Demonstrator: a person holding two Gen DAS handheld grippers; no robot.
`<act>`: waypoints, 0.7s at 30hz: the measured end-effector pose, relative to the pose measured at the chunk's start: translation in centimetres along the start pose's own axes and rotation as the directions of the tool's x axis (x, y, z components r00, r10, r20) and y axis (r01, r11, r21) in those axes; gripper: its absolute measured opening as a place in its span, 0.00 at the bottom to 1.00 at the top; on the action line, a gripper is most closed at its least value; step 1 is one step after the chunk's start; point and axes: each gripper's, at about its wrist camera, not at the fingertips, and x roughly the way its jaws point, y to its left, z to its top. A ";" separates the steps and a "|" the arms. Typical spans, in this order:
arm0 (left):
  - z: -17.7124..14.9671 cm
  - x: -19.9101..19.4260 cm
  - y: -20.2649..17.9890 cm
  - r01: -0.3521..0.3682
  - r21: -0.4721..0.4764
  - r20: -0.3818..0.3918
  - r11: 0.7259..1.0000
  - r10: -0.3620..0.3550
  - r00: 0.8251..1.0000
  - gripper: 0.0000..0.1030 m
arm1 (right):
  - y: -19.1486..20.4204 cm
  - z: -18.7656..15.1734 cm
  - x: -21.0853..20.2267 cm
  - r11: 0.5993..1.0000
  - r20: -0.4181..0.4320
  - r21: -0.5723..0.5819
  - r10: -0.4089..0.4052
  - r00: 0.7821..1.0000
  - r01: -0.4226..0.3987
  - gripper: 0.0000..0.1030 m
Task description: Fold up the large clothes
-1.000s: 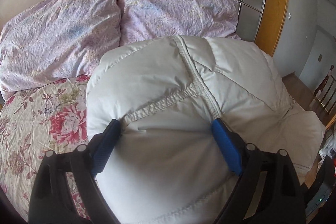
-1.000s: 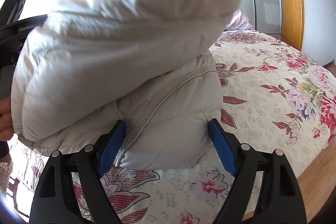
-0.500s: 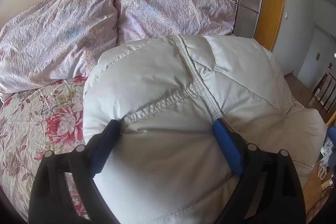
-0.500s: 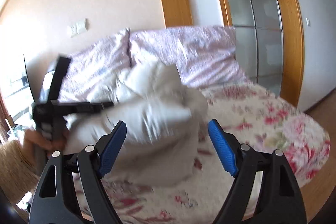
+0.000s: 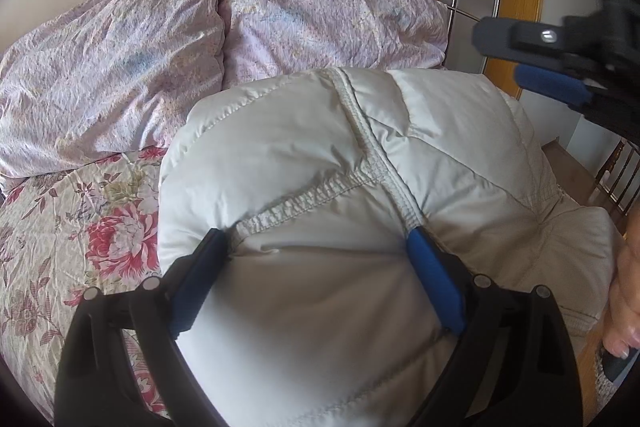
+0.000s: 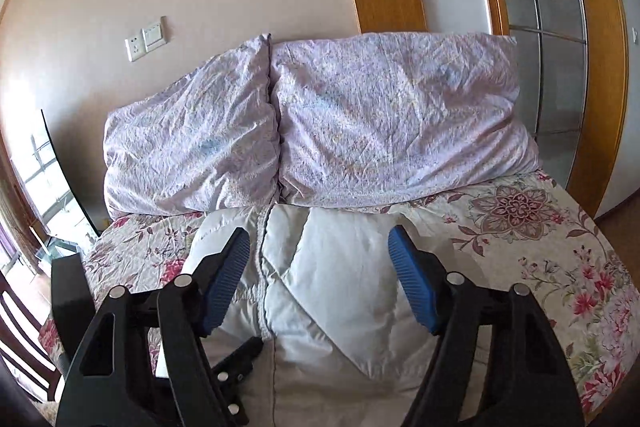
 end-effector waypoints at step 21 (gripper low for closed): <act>0.1 1.0 -2.1 0.050 0.039 0.040 0.998 -0.052 0.998 0.98 | -6.7 -6.1 8.8 0.985 -0.172 0.105 -0.120 0.978 0.139 0.49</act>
